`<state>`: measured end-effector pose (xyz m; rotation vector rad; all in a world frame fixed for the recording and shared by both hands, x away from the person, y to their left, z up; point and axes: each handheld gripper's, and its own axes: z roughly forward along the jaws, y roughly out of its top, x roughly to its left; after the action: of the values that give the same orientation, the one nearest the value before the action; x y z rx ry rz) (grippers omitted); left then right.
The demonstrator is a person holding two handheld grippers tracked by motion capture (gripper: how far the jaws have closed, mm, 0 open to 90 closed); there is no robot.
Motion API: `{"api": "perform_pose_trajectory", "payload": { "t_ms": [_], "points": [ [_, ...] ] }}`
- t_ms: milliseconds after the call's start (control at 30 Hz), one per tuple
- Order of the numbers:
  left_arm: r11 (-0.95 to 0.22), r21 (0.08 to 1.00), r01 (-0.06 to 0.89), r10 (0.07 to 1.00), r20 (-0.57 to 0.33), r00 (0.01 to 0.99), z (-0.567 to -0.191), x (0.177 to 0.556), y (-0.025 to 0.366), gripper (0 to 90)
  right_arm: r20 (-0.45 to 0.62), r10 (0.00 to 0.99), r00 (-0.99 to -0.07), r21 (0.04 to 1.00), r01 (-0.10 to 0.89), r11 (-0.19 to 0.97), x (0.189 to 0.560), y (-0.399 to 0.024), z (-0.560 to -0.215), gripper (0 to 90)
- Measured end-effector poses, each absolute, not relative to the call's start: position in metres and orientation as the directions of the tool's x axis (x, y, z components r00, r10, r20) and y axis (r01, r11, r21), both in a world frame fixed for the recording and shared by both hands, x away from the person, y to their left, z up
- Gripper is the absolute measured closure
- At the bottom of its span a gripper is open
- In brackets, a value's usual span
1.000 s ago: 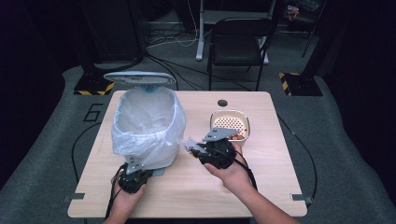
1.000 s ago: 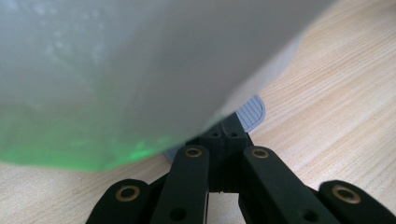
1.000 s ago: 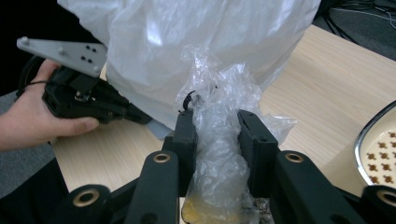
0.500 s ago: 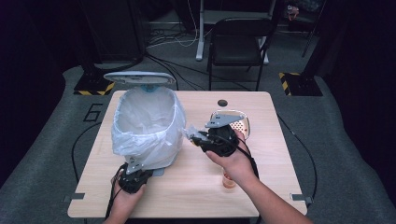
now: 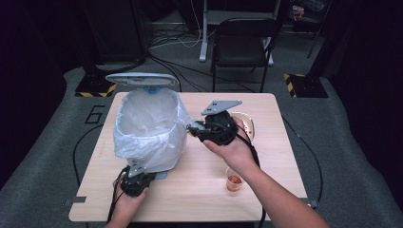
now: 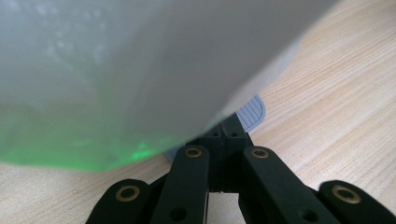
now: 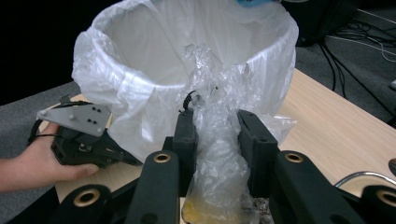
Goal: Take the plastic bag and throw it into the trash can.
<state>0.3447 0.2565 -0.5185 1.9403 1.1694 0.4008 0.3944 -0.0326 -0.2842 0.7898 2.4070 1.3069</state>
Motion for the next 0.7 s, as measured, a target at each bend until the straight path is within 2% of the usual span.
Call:
{"api": "perform_pose_trajectory", "payload": {
  "t_ms": [167, 333, 400, 700],
  "points": [
    [-0.235, 0.776, 0.585, 0.845, -0.134, 0.518, -0.519, 0.345, 0.256, 90.0, 0.029, 0.582, -0.813, 0.836, 0.338, 0.431, 0.399, -0.028, -0.274, 70.9],
    [-0.238, 0.777, 0.582, 0.842, -0.133, 0.523, -0.519, 0.345, 0.257, 90.0, 0.002, 0.571, -0.821, 0.832, 0.319, 0.455, 0.405, -0.021, -0.264, 70.9],
    [-0.274, 0.769, 0.578, 0.836, -0.107, 0.538, -0.518, 0.346, 0.259, 90.0, 0.000, 0.572, -0.820, 0.828, 0.321, 0.459, 0.405, -0.018, -0.261, 70.9],
    [-0.244, 0.776, 0.581, 0.842, -0.128, 0.523, -0.518, 0.345, 0.257, 90.0, -0.016, 0.537, -0.843, 0.841, 0.279, 0.464, 0.410, 0.004, -0.252, 70.8]
  ]
}}
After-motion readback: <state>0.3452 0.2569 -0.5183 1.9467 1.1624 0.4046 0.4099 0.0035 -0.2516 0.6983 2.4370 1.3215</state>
